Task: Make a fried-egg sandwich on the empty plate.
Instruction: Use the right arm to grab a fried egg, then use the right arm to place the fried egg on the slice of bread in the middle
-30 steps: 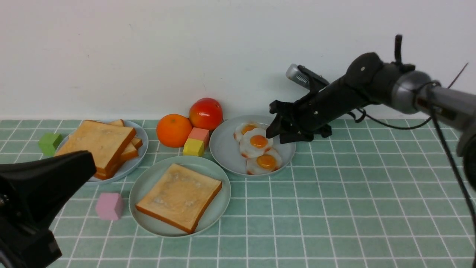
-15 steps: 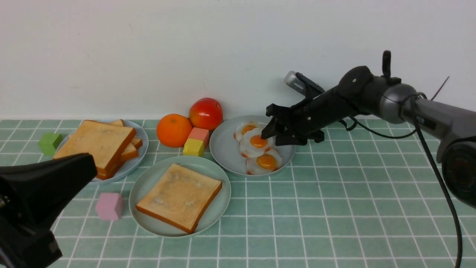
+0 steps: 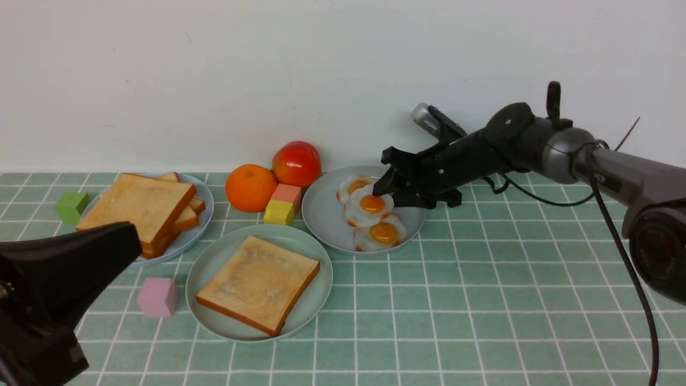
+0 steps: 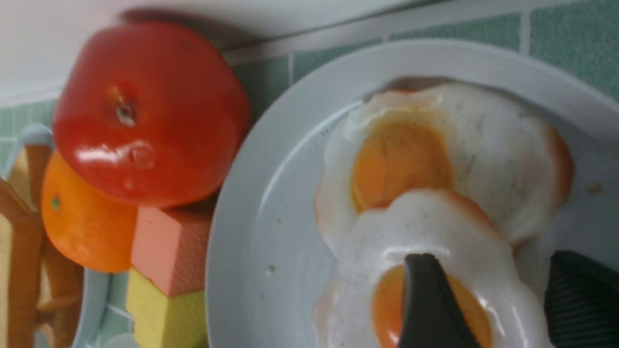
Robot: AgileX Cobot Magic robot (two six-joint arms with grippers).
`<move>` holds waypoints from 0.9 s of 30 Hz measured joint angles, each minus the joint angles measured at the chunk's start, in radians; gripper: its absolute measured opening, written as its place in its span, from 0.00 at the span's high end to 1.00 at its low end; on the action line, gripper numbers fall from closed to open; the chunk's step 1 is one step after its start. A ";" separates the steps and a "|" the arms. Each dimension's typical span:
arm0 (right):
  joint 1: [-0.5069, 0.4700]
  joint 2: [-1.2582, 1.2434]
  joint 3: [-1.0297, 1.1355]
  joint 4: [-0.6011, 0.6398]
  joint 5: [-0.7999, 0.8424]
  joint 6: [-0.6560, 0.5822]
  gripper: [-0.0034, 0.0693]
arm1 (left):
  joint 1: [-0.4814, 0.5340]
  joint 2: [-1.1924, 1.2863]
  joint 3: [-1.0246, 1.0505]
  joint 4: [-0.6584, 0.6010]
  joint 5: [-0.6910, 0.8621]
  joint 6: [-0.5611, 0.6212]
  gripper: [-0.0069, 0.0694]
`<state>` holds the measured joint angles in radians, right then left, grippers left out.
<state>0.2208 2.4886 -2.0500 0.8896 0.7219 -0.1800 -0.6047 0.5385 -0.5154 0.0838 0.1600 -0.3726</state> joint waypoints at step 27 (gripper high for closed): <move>-0.029 -0.203 0.010 -0.041 0.217 -0.062 0.88 | 0.000 0.000 0.000 0.015 0.116 0.000 0.92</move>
<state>0.1916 2.2858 -2.0397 0.8484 0.9384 -0.2423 -0.6047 0.5385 -0.5154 0.0989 0.2756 -0.3726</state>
